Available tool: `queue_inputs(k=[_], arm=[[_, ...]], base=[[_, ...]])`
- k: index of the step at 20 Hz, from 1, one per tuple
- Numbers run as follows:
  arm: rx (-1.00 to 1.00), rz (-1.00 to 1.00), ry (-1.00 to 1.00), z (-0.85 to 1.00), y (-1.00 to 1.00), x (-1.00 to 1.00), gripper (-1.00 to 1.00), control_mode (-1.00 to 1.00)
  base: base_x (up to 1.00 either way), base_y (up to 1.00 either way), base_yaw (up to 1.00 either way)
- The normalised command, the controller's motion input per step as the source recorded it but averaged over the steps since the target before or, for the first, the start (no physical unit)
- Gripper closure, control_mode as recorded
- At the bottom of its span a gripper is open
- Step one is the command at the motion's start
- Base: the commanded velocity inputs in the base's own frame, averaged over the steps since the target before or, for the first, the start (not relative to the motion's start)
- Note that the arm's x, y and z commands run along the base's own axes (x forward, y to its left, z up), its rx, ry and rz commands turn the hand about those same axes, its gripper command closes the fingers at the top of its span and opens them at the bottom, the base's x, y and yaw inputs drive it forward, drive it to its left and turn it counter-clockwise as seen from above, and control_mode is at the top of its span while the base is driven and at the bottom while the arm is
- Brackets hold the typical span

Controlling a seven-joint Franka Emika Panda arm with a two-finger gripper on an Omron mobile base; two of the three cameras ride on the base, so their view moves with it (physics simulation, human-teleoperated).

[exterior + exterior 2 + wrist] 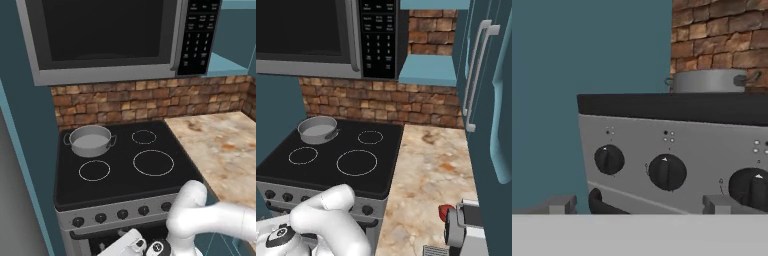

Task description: Turn on the burner for the pot on the stove. Wait thirty seconds for the pot to heat up. Then add the onion to the pot.

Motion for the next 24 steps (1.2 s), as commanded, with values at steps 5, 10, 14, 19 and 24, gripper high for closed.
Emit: queue_inputs(k=[5, 10, 14, 19, 24], arm=[[0.02, -0.03, -0.01, 0.0, 0.08, 0.0, -1.0, -1.0], [0.18, -0.13, -0.05, -0.01, 0.25, 0.04, -1.0, -1.0], [0.01, -0.2, -0.06, 0.0, 0.3, 0.17, -1.0, -1.0], [0.01, -0.07, 0.0, 0.0, 0.02, 0.17, -1.0, -1.0], [0.07, -0.11, 0.0, 0.15, 0.0, 0.1, -1.0, -1.0]], base=[[0.0, 0.0, 0.0], [0.0, 0.0, 0.0], [0.0, 0.0, 0.0], [0.0, 0.0, 0.0], [0.0, 0.0, 0.0]])
